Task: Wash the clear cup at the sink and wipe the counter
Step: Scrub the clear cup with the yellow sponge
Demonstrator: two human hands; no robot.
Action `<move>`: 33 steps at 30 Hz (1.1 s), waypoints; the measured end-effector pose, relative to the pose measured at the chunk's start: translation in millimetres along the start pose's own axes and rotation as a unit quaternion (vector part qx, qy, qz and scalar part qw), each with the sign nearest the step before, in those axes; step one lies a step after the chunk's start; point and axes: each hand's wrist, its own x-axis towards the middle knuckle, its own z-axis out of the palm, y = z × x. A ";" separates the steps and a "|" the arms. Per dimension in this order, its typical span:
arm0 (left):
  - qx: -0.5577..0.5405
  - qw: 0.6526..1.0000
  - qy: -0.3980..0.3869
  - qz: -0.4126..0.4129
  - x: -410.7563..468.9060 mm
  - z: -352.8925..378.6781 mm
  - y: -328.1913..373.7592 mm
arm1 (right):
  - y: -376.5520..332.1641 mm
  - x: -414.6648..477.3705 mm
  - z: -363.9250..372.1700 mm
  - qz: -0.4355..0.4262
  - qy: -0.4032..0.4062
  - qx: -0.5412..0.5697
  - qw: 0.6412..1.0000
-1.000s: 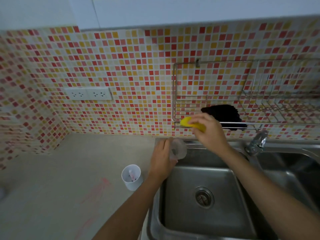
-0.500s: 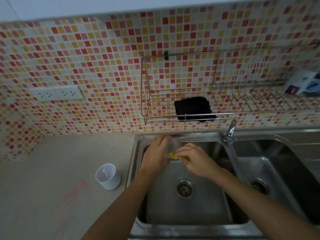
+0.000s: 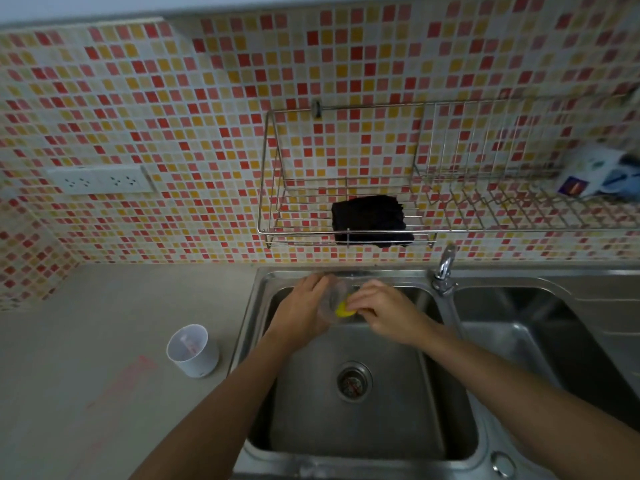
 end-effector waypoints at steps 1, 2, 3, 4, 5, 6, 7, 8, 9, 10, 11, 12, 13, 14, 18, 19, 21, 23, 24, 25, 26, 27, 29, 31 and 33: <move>-0.014 1.000 -0.004 -0.006 2.3 -2.2 0.9 | 6.6 2.1 -1.4 -0.049 0.002 -0.063 0.997; -0.031 0.999 -0.007 -0.013 4.5 -4.9 1.4 | 12.5 2.5 -1.7 -0.082 0.004 -0.111 0.990; -0.048 0.999 -0.010 -0.016 7.2 -6.4 1.0 | 16.3 0.9 -0.8 -0.101 0.004 -0.143 0.984; -0.062 0.998 -0.013 -0.014 9.0 -7.6 0.9 | 17.7 -0.8 0.6 -0.115 0.013 -0.161 0.980; -0.072 0.997 -0.016 -0.007 10.6 -7.6 0.1 | 18.2 -2.0 2.5 -0.125 0.026 -0.166 0.978; -0.076 0.997 -0.017 -0.002 11.6 -7.3 -0.1 | 18.6 -3.1 4.4 -0.133 0.038 -0.166 0.976; -0.083 0.996 -0.020 -0.003 12.5 -6.6 -0.8 | 18.6 -3.1 5.3 -0.138 0.046 -0.163 0.976; -0.094 0.995 -0.020 -0.009 13.1 -7.3 0.5 | 19.5 -2.0 6.6 -0.141 0.055 -0.160 0.976; -0.105 0.994 -0.017 -0.017 13.7 -7.2 1.4 | 19.9 -0.2 7.4 -0.139 0.062 -0.157 0.976; -0.111 0.994 -0.012 -0.020 13.6 -7.0 2.2 | 20.8 1.6 8.9 -0.136 0.072 -0.153 0.976; -0.110 0.994 -0.003 -0.018 13.5 -6.1 3.4 | 20.8 3.5 10.2 -0.134 0.085 -0.149 0.976; -0.101 0.995 0.007 -0.017 13.1 -4.5 4.3 | 19.8 4.8 10.7 -0.134 0.093 -0.144 0.976; -0.091 0.995 0.015 -0.024 12.7 -2.5 5.3 | 18.6 5.5 11.2 -0.135 0.093 -0.137 0.977; -0.083 0.996 0.027 -0.036 12.3 -0.6 7.1 | 16.4 5.4 11.3 -0.135 0.091 -0.130 0.978; -0.070 0.995 0.058 -0.050 9.9 3.8 5.6 | -0.4 4.6 1.7 -0.020 0.027 0.019 0.999; -0.069 0.995 0.051 -0.049 9.3 4.5 2.7 | -4.2 3.8 -3.0 0.042 0.003 0.091 0.995; -0.062 0.996 0.033 -0.051 7.4 3.4 -0.9 | -7.1 0.7 -5.5 0.112 -0.029 0.184 0.976; -0.015 0.999 0.016 -0.048 6.0 0.9 -1.2 | -9.5 -2.3 -3.1 0.108 -0.032 0.175 0.978; 0.006 0.999 0.008 -0.044 5.5 -1.0 0.3 | -9.8 -3.7 -2.0 0.085 -0.032 0.136 0.987; 0.014 0.999 0.002 -0.037 5.2 -3.4 2.1 | -7.1 -3.9 -0.3 0.050 -0.032 0.075 0.995; 0.009 1.000 -0.004 -0.030 5.5 -5.9 4.0 | -2.8 -2.4 0.8 0.013 -0.035 0.003 0.999; -0.002 1.000 -0.010 -0.022 6.0 -8.2 5.3 | 3.4 1.0 1.8 -0.025 -0.031 -0.081 0.996; -0.028 0.999 -0.014 -0.012 7.3 -12.3 6.3 | 8.8 5.3 0.6 -0.087 0.011 -0.180 0.980; -0.038 0.999 -0.013 -0.013 9.4 -15.5 5.0 | 6.1 3.3 1.4 -0.092 0.051 -0.184 0.977; -0.040 0.999 -0.006 -0.015 10.7 -16.7 2.2 | -6.1 -0.1 5.5 -0.038 0.064 -0.098 0.992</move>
